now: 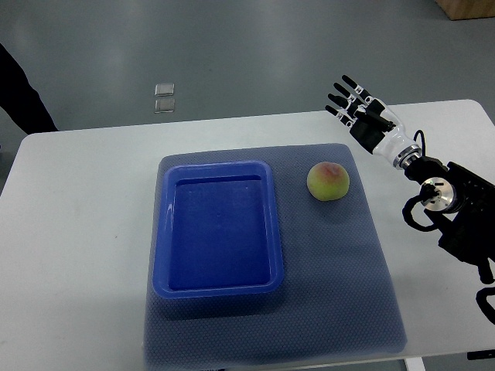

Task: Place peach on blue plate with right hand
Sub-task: 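Move the right hand forward over the peach beside the blue tray, then close the right hand fingers around the peach and lift it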

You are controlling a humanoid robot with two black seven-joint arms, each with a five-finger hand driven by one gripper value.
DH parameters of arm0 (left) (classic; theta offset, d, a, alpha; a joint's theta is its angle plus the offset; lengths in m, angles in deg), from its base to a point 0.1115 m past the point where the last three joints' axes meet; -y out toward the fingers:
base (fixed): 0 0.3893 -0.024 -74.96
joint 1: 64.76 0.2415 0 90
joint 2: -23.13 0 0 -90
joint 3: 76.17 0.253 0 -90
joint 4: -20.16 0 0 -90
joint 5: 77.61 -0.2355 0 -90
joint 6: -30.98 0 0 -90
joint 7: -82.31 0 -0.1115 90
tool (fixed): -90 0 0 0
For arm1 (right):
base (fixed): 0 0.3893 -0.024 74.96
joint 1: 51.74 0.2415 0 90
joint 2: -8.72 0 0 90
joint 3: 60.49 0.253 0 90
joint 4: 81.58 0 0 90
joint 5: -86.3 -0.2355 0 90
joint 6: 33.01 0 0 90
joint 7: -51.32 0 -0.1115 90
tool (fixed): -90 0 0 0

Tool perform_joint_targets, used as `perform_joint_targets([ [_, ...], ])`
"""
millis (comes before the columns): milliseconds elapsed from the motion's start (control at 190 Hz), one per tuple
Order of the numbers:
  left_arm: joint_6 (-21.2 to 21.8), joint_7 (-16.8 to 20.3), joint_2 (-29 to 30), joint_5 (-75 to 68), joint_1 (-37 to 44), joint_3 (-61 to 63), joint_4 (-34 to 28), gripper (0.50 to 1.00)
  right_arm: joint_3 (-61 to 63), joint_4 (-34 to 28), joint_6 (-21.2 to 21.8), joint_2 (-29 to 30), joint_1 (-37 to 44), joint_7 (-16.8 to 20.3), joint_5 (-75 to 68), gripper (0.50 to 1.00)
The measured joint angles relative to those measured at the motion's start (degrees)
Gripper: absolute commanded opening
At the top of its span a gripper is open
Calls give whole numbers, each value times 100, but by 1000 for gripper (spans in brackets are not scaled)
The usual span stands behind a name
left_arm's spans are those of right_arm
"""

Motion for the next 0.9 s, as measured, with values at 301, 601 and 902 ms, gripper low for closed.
perform_joint_targets([
  [301, -8, -50, 0, -5, 39, 8, 209, 1000, -887, -1033, -45, -991, 1029, 341, 3586, 956],
  [601, 1, -55, 0, -3, 42, 0, 238, 1000, -2916, -1938, 160, -1651, 2580, 1174, 5420, 956],
  [902, 8, -55, 0, -1, 45, -18, 220, 1000, -3321, -2680, 153, -1731, 2664, 1477, 5410, 956],
])
